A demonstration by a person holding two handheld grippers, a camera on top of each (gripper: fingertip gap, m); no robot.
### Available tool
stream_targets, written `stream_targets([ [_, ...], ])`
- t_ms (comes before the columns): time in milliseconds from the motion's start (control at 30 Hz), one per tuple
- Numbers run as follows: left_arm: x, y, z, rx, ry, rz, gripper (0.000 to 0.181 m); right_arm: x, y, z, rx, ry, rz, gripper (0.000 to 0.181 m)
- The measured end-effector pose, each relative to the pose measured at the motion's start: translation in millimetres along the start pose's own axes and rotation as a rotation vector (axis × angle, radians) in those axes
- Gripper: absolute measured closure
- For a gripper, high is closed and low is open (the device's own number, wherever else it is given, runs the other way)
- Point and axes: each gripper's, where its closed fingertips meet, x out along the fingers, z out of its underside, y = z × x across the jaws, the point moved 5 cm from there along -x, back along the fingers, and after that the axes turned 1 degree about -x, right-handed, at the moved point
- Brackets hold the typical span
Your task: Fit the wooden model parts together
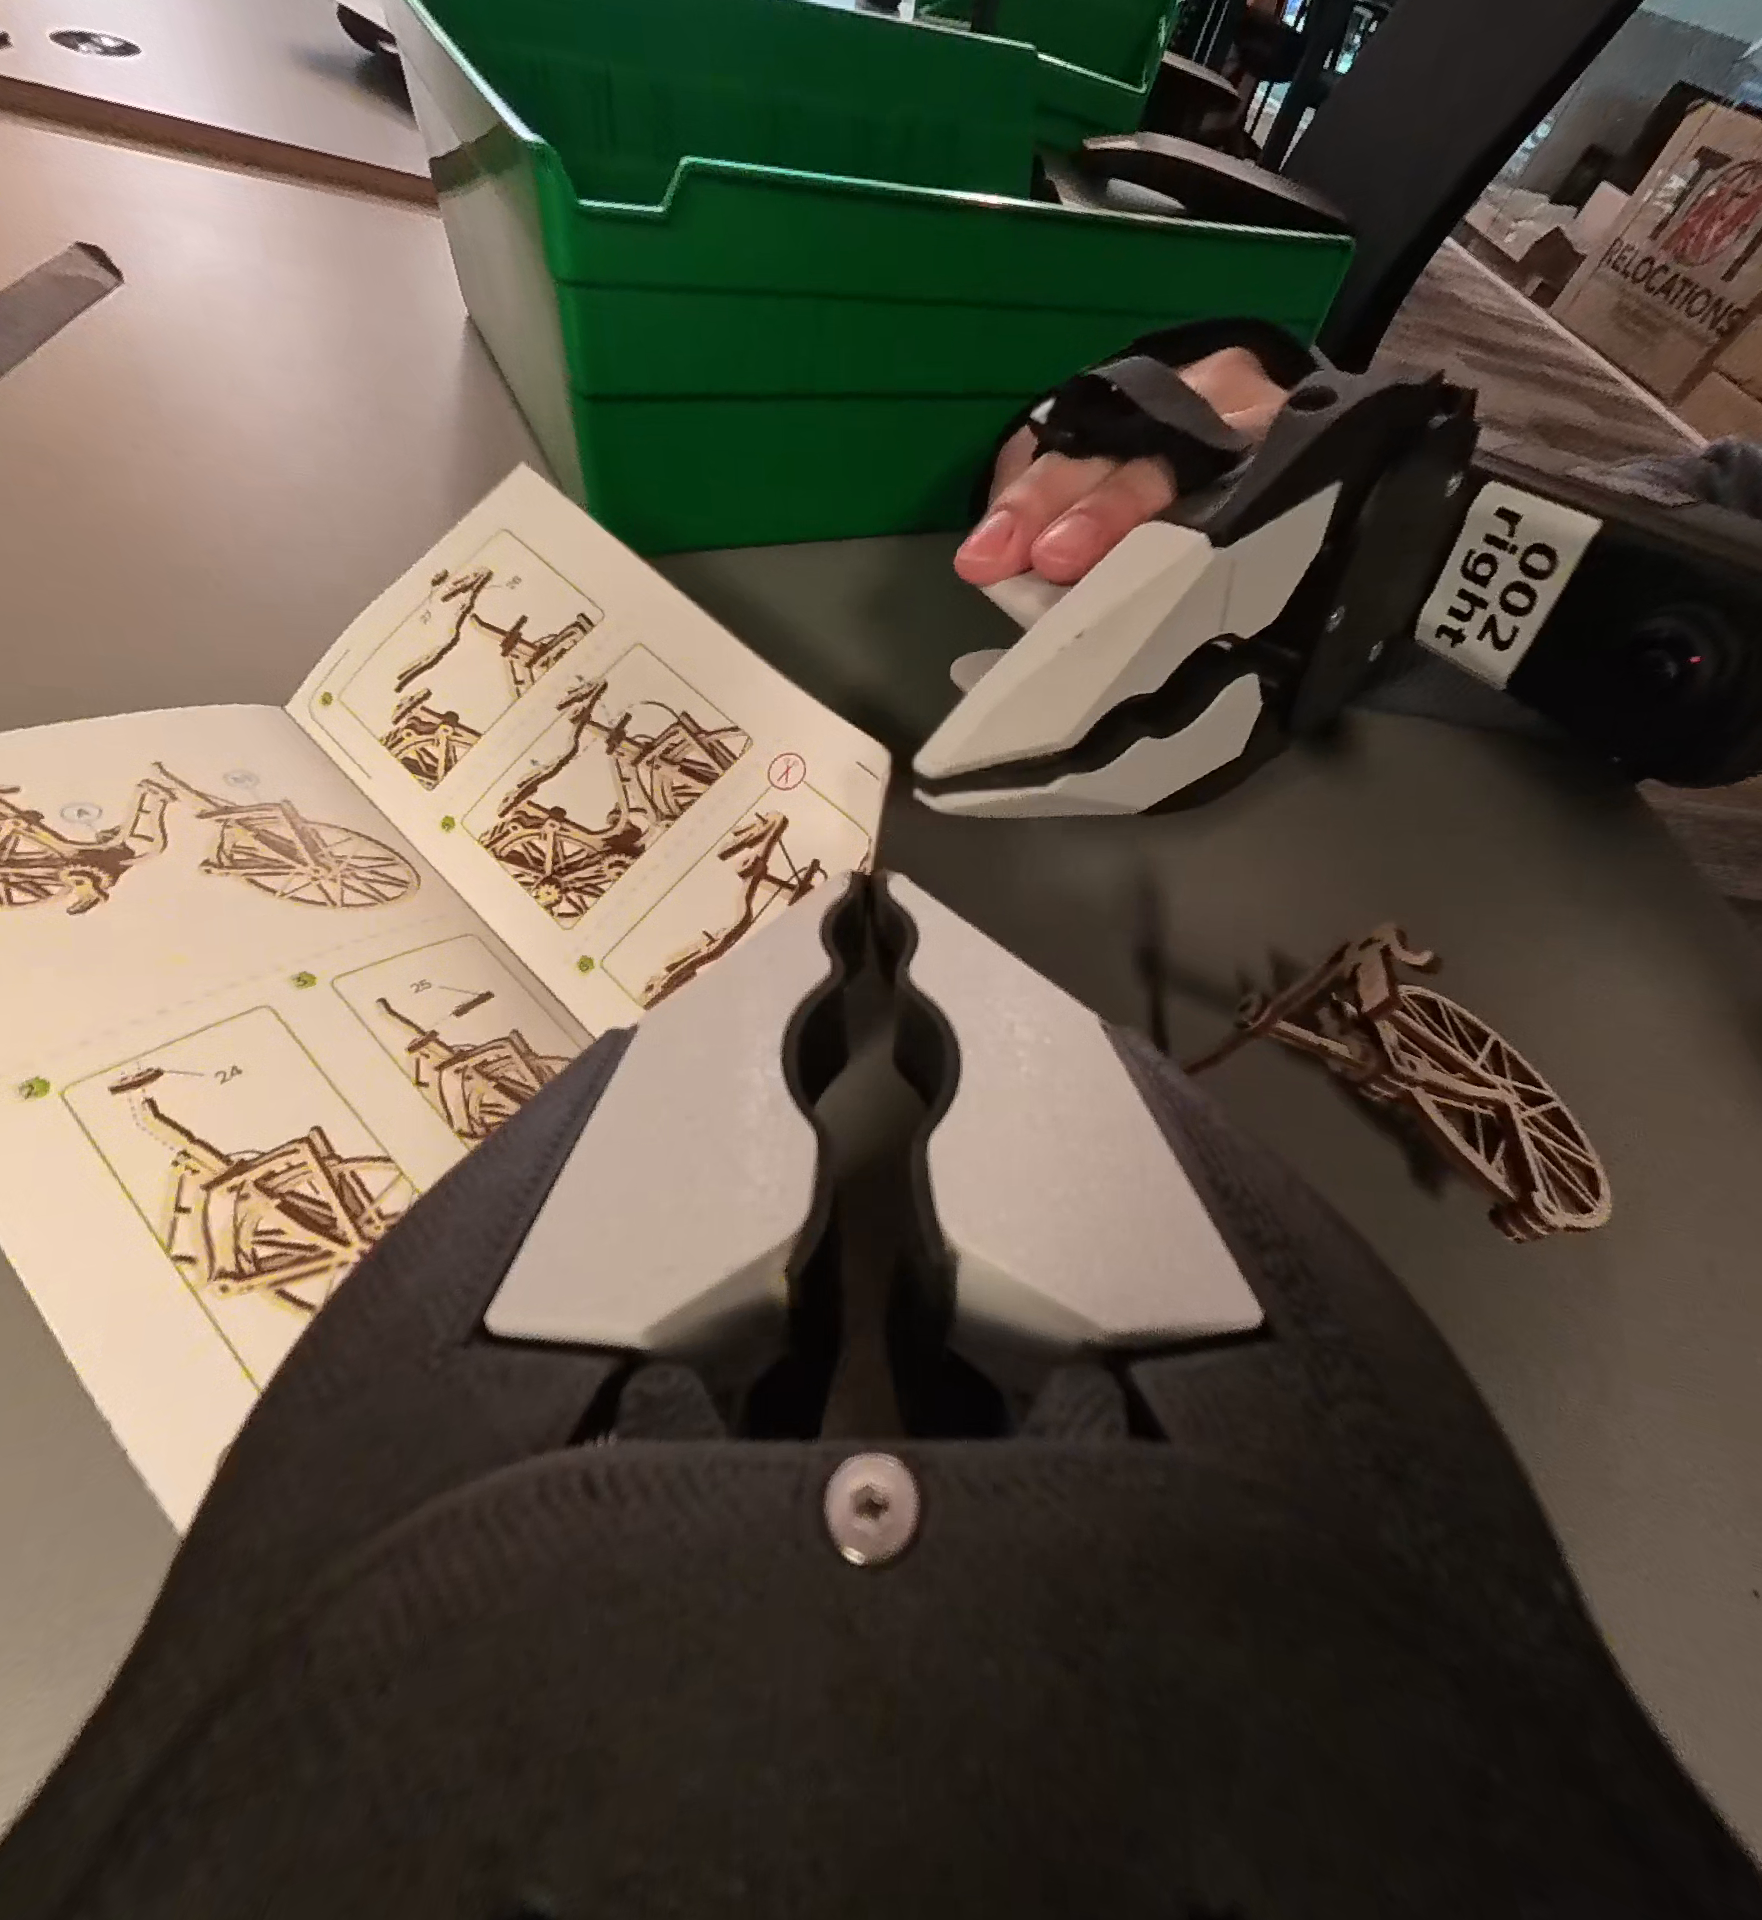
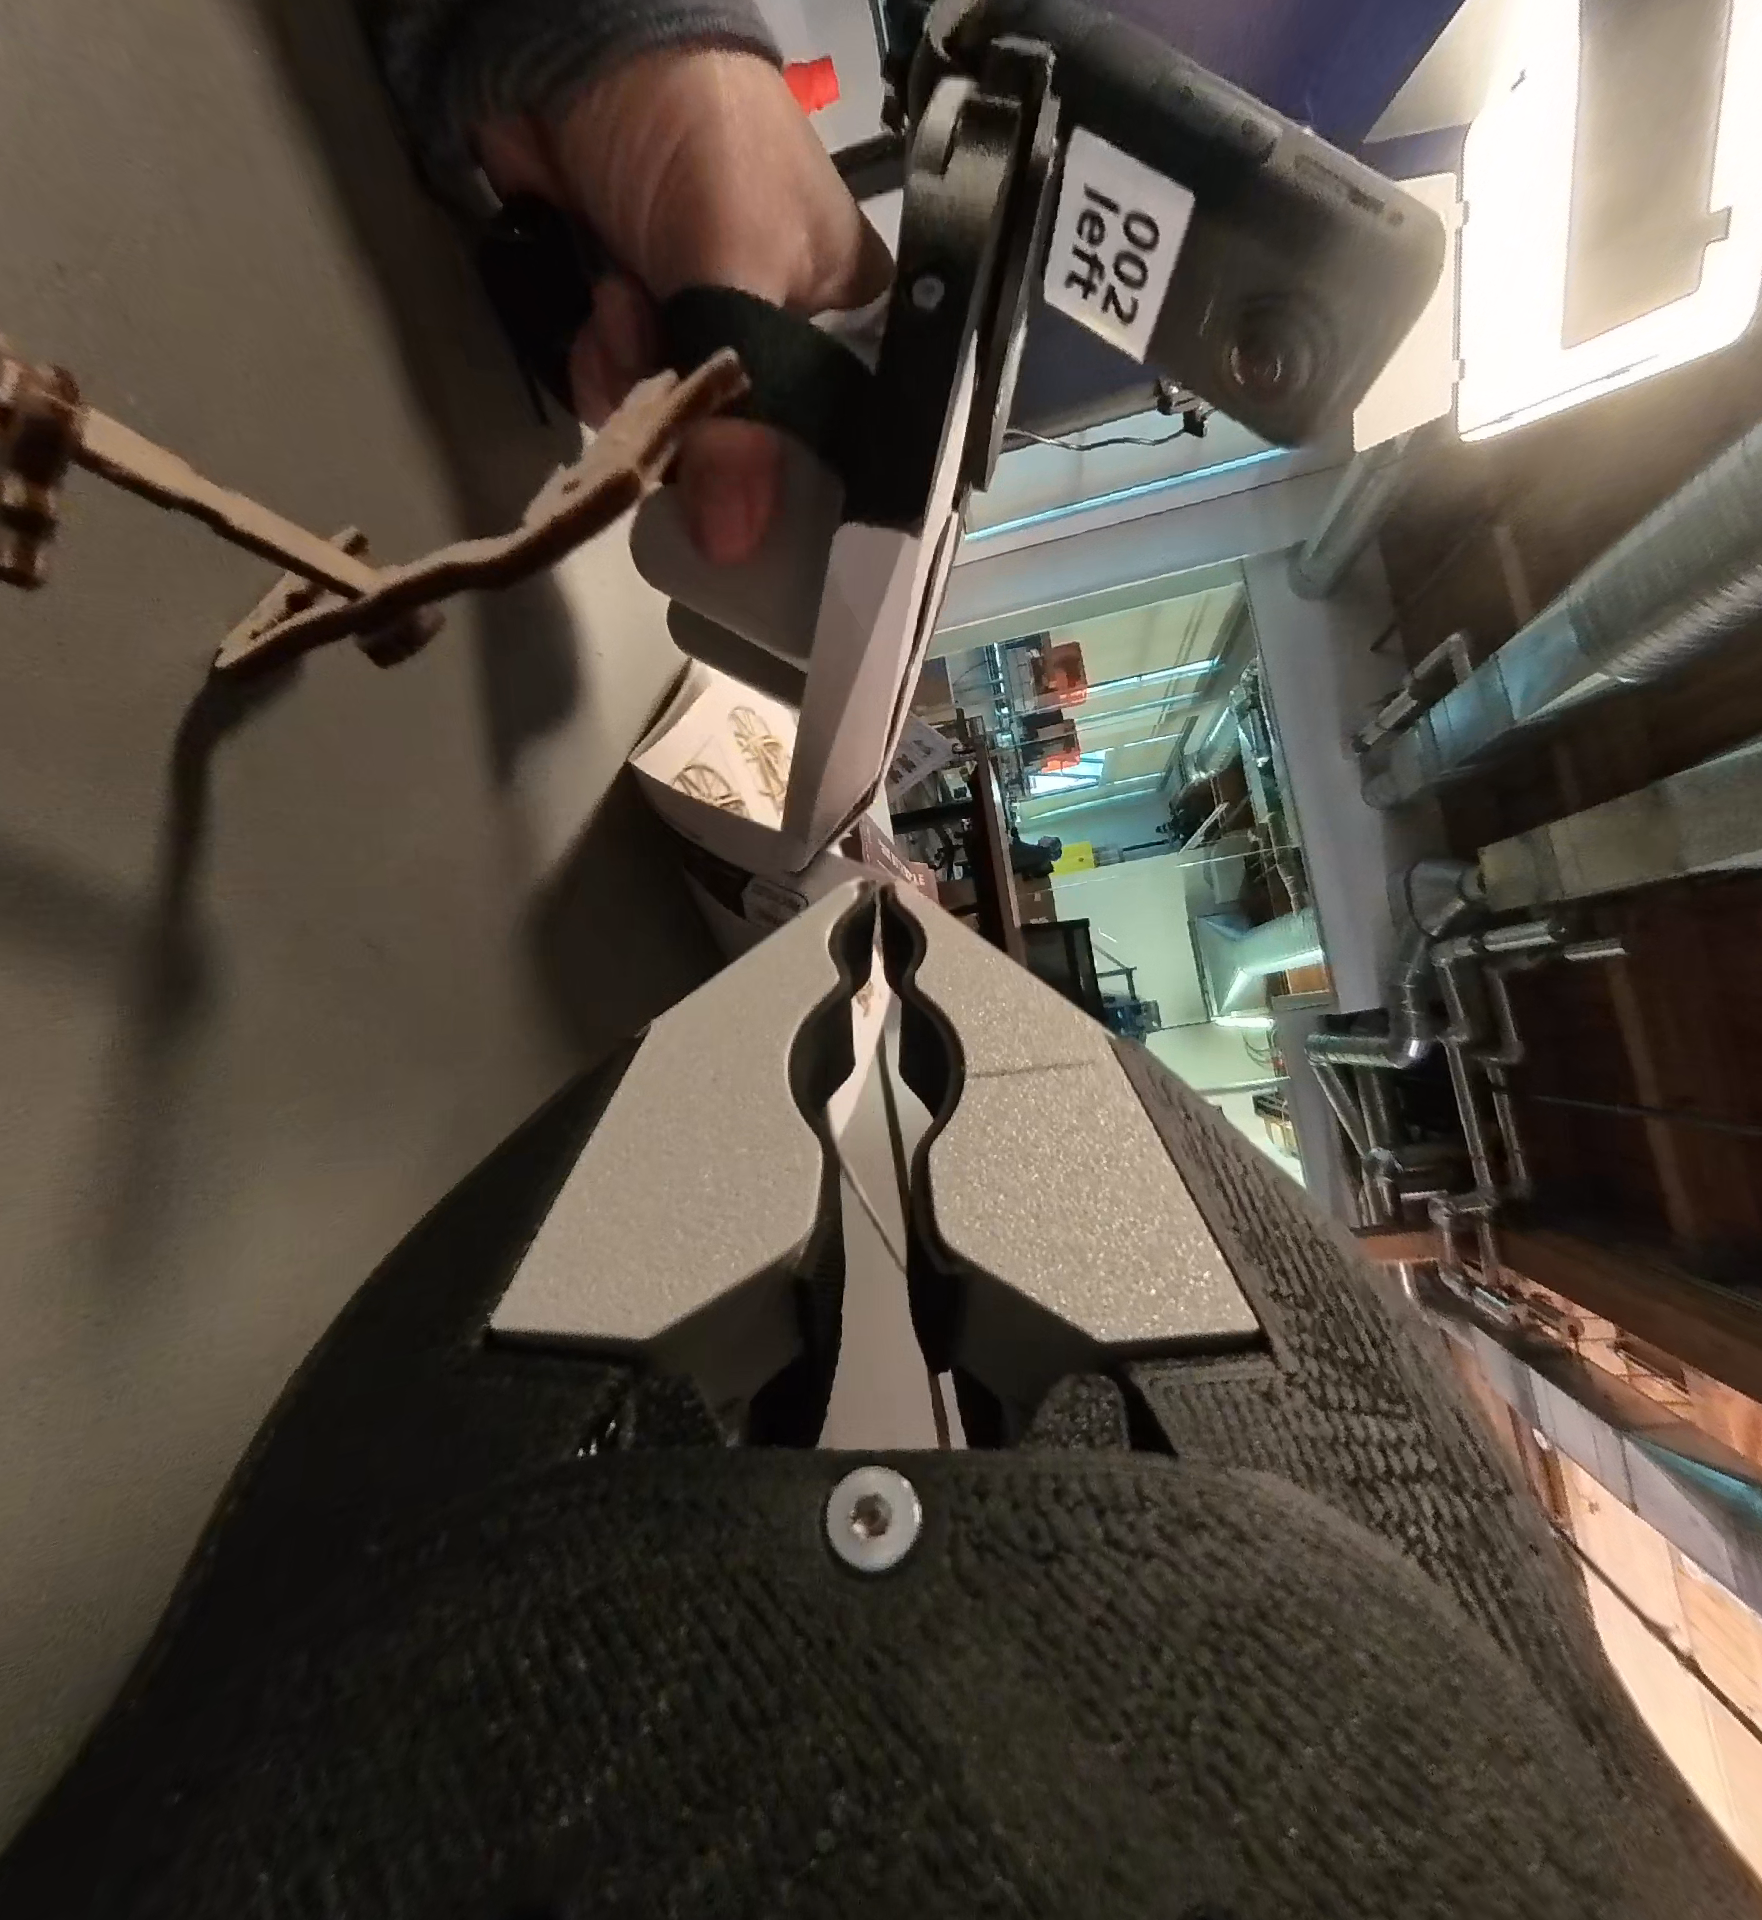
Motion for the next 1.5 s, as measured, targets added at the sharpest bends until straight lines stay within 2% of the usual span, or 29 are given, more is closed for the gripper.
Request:
stream_targets([
  [633, 4.6, 3.8, 2.9, 0.038, -0.046, -0.003, 0.181, 2.9, -2.7, 2.4, 0.039, -0.017, -0.028, 0.174],
  [1200, 5.4, 5.5, 3.7, 0.044, -0.057, 0.010, 0.181, -0.1, -0.8, 1.6, 0.198, 0.021, -0.089, 0.175],
  [1500, 5.6, 5.6, 3.8, 0.042, -0.059, 0.014, 0.181, 0.4, -1.9, 2.7, 0.193, 0.010, -0.096, 0.178],
])
